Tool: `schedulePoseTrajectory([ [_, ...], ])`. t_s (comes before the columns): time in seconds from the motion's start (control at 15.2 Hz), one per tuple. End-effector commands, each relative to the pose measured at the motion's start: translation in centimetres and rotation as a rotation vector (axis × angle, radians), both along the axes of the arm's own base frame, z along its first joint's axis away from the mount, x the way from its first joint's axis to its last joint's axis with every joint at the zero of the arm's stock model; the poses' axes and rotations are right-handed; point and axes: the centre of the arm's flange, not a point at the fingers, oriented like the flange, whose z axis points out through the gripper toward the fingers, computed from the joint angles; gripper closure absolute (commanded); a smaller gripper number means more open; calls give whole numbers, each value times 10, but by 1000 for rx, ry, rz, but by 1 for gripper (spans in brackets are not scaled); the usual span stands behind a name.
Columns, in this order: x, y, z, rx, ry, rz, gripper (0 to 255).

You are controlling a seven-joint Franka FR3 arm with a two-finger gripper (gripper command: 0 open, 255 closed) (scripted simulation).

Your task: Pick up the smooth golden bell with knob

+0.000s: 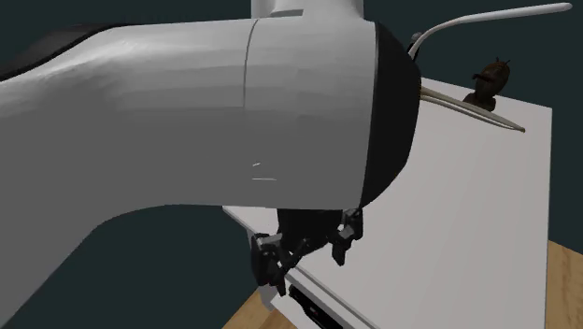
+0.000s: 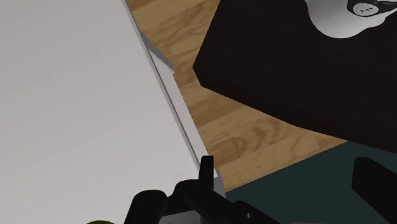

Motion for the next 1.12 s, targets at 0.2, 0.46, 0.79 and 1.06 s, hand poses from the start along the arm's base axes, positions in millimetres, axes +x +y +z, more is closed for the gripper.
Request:
schedulePoseTrajectory([
  [0.2, 44, -44, -10, -5, 0, 176, 0],
  [0.46, 83, -73, -17, -9, -1, 312, 0],
  [0.79, 137, -100, -26, -13, -1, 482, 0],
  [1.06, 183, -116, -33, -16, -2, 618, 0],
])
